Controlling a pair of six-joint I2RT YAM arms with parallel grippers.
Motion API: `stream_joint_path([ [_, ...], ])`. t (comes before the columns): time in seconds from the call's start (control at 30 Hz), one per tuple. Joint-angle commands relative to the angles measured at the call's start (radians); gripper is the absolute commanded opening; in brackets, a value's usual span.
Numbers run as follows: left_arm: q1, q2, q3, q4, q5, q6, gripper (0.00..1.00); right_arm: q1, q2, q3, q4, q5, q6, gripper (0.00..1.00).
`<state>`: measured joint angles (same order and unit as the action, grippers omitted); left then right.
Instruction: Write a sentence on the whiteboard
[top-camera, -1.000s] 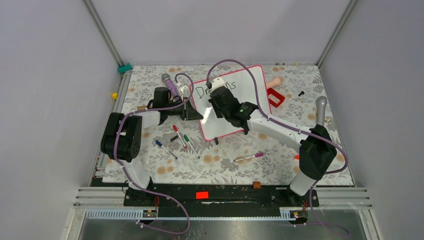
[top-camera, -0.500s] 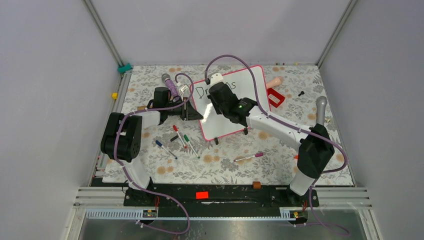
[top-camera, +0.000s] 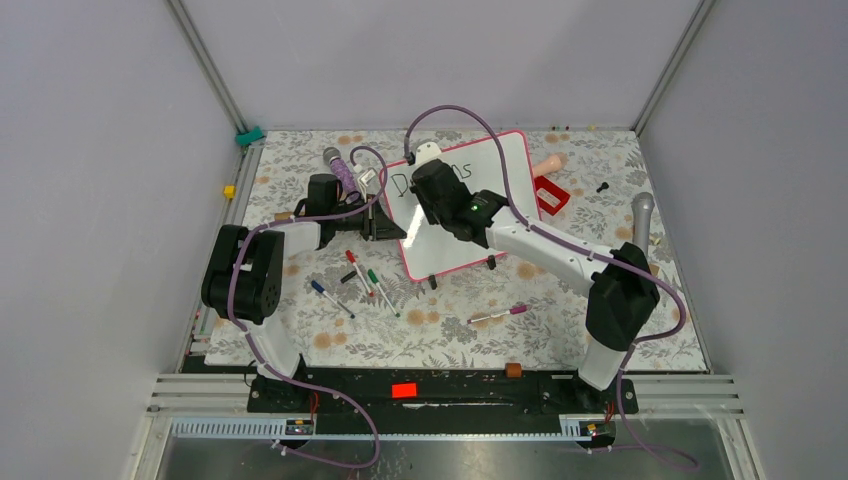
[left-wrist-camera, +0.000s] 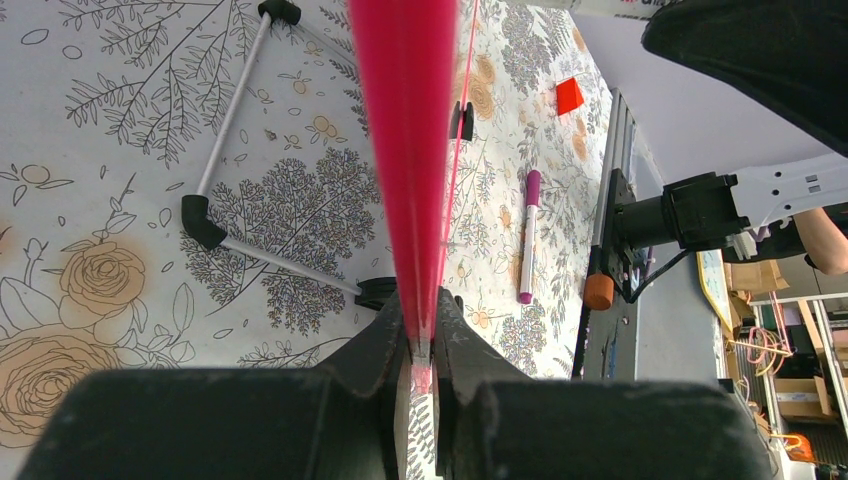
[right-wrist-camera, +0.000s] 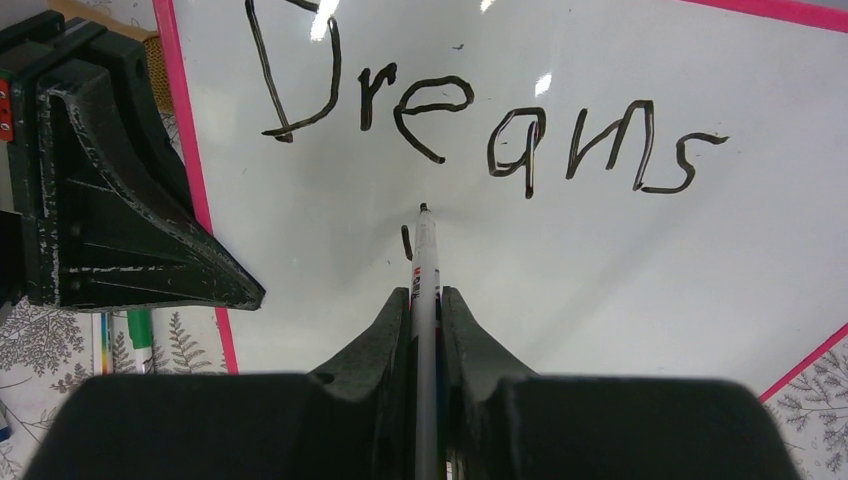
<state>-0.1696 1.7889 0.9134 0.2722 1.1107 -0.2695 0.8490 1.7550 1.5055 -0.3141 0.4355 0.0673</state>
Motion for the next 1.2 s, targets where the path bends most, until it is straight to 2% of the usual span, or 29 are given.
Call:
stream_joint_path([
  [0.0, -0.017, 0.052, 0.005, -0.054, -0.178, 0.053, 0.0, -0.011, -0.034, -0.018, 0.002, 0.032, -0.003, 0.0],
  [0.4, -0.017, 0.05, 0.004, -0.055, -0.179, 0.055, 0.0, -0.011, -0.18, -0.145, 0.109, -0.084, -0.028, 0.0],
  [1.17, -0.016, 0.051, 0.005, -0.059, -0.179, 0.056, 0.0, -0.011, -0.061, -0.078, 0.105, -0.085, -0.017, 0.0],
])
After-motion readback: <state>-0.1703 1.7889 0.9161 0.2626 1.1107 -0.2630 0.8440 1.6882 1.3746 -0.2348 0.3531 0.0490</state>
